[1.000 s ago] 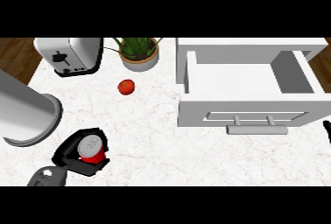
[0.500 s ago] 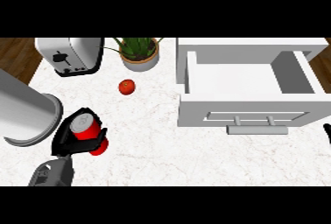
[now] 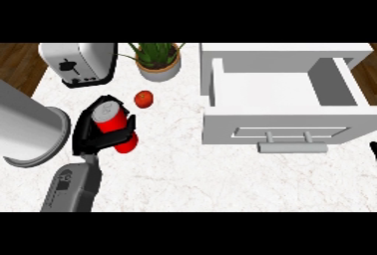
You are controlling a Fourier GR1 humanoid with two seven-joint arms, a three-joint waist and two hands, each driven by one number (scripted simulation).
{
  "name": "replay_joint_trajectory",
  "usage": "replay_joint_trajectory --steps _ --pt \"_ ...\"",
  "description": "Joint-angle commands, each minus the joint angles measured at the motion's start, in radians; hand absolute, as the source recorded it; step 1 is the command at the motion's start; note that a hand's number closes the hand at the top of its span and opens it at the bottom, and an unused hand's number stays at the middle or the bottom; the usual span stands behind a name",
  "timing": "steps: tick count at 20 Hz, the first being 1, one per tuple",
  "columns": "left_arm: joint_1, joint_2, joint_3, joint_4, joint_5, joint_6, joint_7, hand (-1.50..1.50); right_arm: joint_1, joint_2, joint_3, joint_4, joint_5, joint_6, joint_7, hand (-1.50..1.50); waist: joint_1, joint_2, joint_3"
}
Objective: Pick up the can, place it into the drawer and close the drawer
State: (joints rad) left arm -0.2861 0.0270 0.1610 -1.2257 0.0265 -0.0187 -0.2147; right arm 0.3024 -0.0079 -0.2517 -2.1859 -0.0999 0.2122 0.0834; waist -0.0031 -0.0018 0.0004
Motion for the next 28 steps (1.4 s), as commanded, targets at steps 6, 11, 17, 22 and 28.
replay_joint_trajectory --steps 6,11,17,22,28 --pt "-0.128 -0.02 -0.117 -0.211 -0.032 0.099 0.258 1.5 0.065 -0.005 -0.036 -0.05 -0.054 0.045 -0.007 -1.5 -0.004 -0.001 0.0" --pt "-0.251 -0.027 -0.285 -0.192 -0.019 0.263 0.365 1.5 0.064 0.007 0.001 -0.056 -0.019 0.005 -0.021 -1.5 -0.01 0.0 0.0" --pt "-0.429 -0.027 -0.329 -0.127 -0.042 0.35 0.424 1.5 0.026 -0.024 -0.075 -0.037 -0.063 0.026 -0.001 -1.5 -0.011 0.002 0.0" --pt "-0.643 -0.027 -0.326 -0.014 -0.031 0.41 0.494 1.5 0.037 -0.007 -0.057 -0.034 -0.035 0.027 -0.013 -1.5 -0.015 0.003 0.0" --pt "-0.852 -0.027 -0.359 0.155 0.03 0.512 0.526 1.5 -0.011 0.007 0.0 -0.008 0.013 -0.027 0.018 -1.5 -0.023 0.005 0.0"
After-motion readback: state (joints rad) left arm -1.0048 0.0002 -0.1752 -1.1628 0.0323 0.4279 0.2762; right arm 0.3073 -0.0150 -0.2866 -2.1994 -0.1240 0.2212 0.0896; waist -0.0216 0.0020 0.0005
